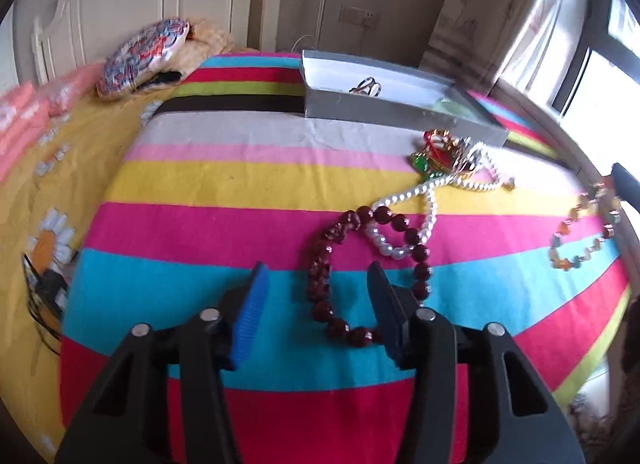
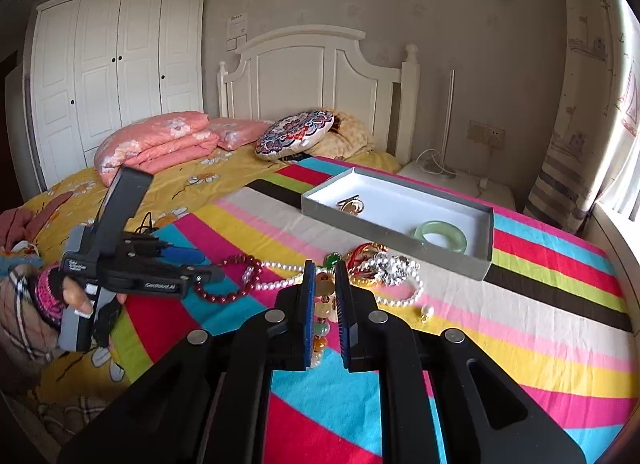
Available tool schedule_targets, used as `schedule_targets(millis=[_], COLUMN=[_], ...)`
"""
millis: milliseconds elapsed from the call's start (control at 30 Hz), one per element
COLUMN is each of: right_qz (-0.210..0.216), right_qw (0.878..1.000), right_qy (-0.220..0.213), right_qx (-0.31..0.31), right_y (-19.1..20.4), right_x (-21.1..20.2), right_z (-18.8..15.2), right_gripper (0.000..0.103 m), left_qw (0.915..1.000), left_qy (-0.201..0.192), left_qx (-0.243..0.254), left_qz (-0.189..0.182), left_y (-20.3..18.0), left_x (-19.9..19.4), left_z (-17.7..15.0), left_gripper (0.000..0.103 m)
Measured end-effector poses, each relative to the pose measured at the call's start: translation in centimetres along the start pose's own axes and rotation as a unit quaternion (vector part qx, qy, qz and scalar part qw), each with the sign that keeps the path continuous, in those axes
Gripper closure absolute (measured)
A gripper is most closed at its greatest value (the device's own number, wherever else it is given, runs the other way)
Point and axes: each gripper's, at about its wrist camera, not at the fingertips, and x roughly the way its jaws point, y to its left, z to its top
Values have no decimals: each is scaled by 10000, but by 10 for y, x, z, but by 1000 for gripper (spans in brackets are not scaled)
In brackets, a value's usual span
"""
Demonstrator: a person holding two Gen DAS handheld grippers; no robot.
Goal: Organize jewelry
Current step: 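Carry the red bracelet into the tray with the left gripper while the right drops the multicolour one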
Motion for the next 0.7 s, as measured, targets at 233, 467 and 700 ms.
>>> schedule_targets(millis=[233, 467, 700], right_qz=[-185, -613, -861], right_qw=[9997, 9969, 9934], right_qy=[-126, -480, -755], right_qx=[-80, -91, 117], right_y=[6, 0, -18], right_x=[-15, -30, -44], right_z=[-7, -9, -3], right_gripper=[90, 90, 90], left_qw=[9921, 9805, 9649], left_qy=[-242, -1399, -2263], left_qx=[787, 802, 839], left_qz=[949, 1126, 1040], left_y=[-26, -44, -58], left_x=[-1, -51, -100], left_z=[-6, 8, 35], left_gripper=[93, 93, 93])
